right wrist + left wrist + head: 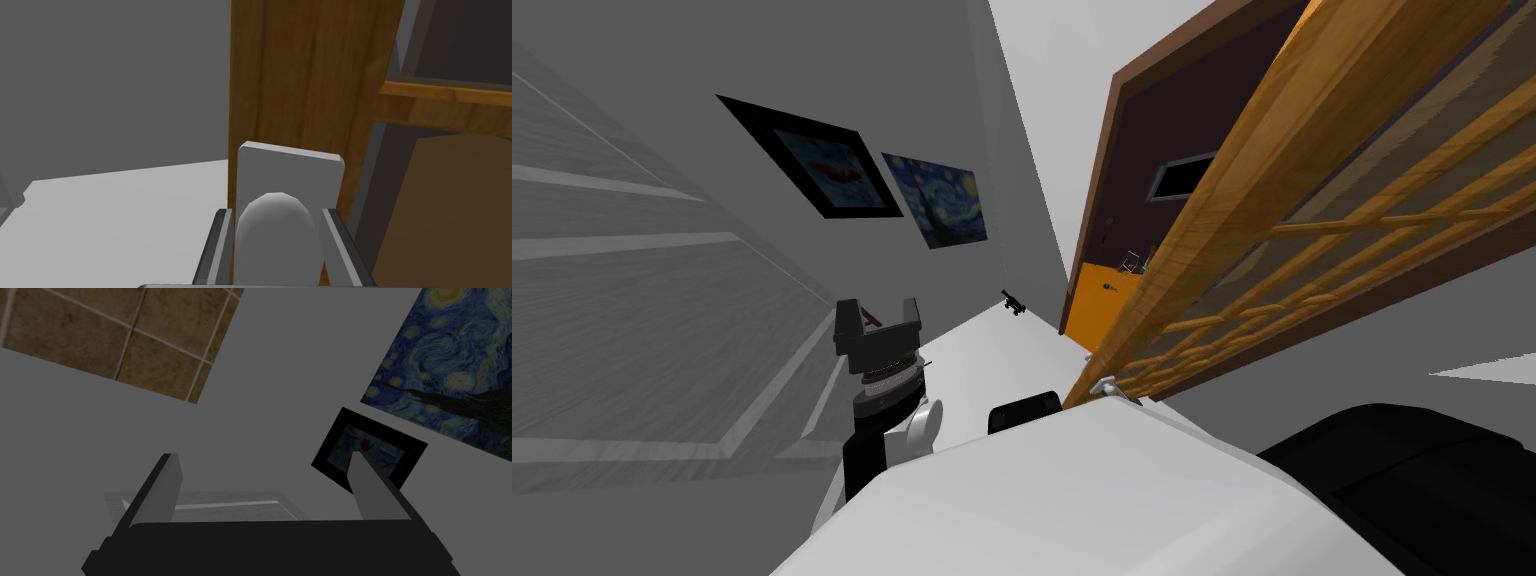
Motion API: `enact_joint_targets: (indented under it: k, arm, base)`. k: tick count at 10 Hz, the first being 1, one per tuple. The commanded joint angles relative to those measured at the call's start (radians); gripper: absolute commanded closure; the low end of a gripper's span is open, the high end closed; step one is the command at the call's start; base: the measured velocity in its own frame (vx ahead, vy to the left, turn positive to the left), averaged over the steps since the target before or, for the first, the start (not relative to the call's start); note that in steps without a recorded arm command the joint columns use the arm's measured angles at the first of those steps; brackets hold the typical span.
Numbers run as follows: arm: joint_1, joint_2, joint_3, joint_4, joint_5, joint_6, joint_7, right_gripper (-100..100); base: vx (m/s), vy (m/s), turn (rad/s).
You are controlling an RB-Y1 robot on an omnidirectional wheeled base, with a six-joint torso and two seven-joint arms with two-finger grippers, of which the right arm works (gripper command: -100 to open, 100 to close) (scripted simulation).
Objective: Pull the door open
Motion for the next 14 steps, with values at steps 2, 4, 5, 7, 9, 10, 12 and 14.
enact_joint_targets:
  k: [2, 4, 5, 7, 9, 10, 12, 14]
  arm:
    - [0.004, 0.003, -0.002, 0.002, -0.006, -0.002, -0.004, 100]
    - [0.016, 0.012, -0.003, 0.009, -0.013, -0.006, -0.009, 100]
    - [0.025, 0.018, -0.003, 0.015, -0.018, -0.009, -0.012, 100]
    - [0.046, 0.036, -0.006, 0.031, -0.032, -0.018, -0.018, 100]
    - [0.061, 0.051, -0.008, 0.043, -0.042, -0.028, -0.021, 100]
    - [0.061, 0.051, -0.008, 0.043, -0.042, -0.028, -0.021, 100]
    - [0.085, 0.075, -0.012, 0.063, -0.058, -0.047, -0.024, 100]
    - [0.104, 0.097, -0.016, 0.081, -0.071, -0.069, -0.024, 100]
  base:
    - [0.215, 0.001, 0.134]
    - [0.204, 0.004, 0.165]
    - [0.164, -0.013, 0.226]
    - [0.069, -0.002, 0.21]
    - [-0.021, 0.018, 0.175]
    - [-0.029, 0.008, 0.024]
    - [-0.04, 0.015, 0.178]
    - [-0.039, 0.013, 0.155]
